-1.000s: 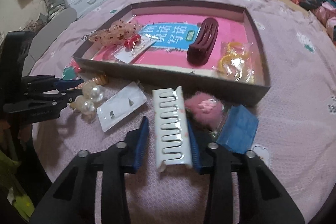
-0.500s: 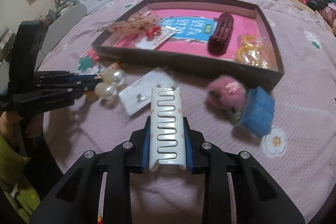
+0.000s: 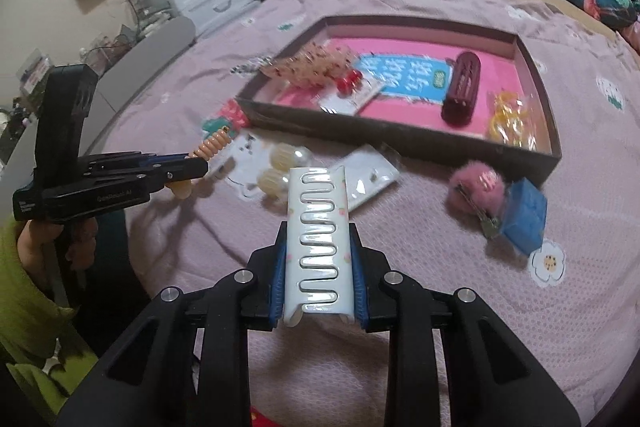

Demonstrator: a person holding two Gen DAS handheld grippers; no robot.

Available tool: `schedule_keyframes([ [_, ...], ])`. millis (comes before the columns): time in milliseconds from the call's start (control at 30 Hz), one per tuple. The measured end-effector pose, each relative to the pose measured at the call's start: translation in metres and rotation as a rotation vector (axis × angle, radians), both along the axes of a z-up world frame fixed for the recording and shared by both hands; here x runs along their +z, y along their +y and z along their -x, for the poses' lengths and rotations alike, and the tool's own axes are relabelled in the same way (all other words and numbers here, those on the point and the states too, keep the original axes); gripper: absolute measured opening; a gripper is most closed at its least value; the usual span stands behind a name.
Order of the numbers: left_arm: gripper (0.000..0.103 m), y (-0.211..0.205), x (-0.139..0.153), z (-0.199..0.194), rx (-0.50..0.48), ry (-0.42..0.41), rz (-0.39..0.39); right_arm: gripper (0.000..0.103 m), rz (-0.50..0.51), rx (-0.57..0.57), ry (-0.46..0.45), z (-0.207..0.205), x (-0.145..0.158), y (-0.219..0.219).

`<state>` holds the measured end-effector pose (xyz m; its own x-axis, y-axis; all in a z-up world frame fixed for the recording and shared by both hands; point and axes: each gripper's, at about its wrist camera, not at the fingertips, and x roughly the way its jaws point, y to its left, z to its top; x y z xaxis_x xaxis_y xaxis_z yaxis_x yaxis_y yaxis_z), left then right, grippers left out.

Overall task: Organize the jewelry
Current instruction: 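Grasp the orange spiral tie with the left tool while the right grasps the white clip, then release the spiral tie into the tray with the left tool while the right drops the white clip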

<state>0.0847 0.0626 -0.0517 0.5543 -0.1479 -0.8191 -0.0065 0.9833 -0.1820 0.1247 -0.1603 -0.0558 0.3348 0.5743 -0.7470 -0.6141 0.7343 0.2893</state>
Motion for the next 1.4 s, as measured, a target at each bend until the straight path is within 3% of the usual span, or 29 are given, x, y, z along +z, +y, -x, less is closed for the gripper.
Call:
schedule_keyframes([
  [333,0.011,0.002,0.045,-0.012,0.011,-0.107,-0.001,0.025,-0.039,-0.007,-0.060,-0.008,0.033,0.000],
  [733,0.011,-0.018,0.080,-0.052,-0.016,-0.199,0.001,0.026,-0.065,-0.101,-0.144,-0.041,0.068,-0.025],
  [1167,0.011,-0.048,0.085,-0.110,-0.049,-0.209,0.007,0.026,-0.075,-0.238,-0.219,-0.084,0.088,-0.066],
  [1400,0.011,-0.066,0.071,-0.138,-0.089,-0.165,0.034,0.026,-0.065,-0.288,-0.237,-0.105,0.088,-0.082],
])
